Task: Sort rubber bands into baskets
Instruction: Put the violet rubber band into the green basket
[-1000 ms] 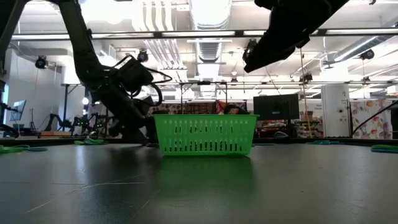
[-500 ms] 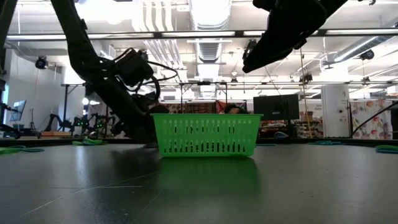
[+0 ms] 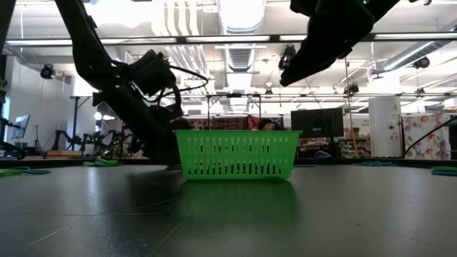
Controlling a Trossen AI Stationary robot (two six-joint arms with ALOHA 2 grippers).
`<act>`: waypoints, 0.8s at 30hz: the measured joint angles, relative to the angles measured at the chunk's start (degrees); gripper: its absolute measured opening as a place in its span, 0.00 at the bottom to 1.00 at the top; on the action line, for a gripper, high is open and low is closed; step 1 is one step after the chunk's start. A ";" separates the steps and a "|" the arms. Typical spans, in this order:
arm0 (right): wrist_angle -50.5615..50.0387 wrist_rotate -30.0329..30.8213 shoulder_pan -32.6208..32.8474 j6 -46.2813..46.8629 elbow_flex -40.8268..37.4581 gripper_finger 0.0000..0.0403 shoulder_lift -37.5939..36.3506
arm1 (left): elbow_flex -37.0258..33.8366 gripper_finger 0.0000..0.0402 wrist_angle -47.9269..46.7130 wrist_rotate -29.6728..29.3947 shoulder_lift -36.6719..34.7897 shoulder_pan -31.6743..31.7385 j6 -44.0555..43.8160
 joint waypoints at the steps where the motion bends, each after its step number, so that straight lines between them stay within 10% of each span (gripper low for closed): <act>1: -0.19 -0.01 0.00 -0.01 -0.01 0.68 0.00 | 0.00 0.62 0.04 -0.25 0.22 -0.08 -0.02; 13: -0.13 5.52 0.02 -3.14 -0.04 0.65 -0.01 | 0.13 0.04 -0.11 -1.17 0.62 -0.37 -0.87; 24: -0.45 5.53 0.04 -4.29 -0.09 0.61 -0.02 | 0.23 0.00 -5.92 -4.11 -10.00 -5.13 0.43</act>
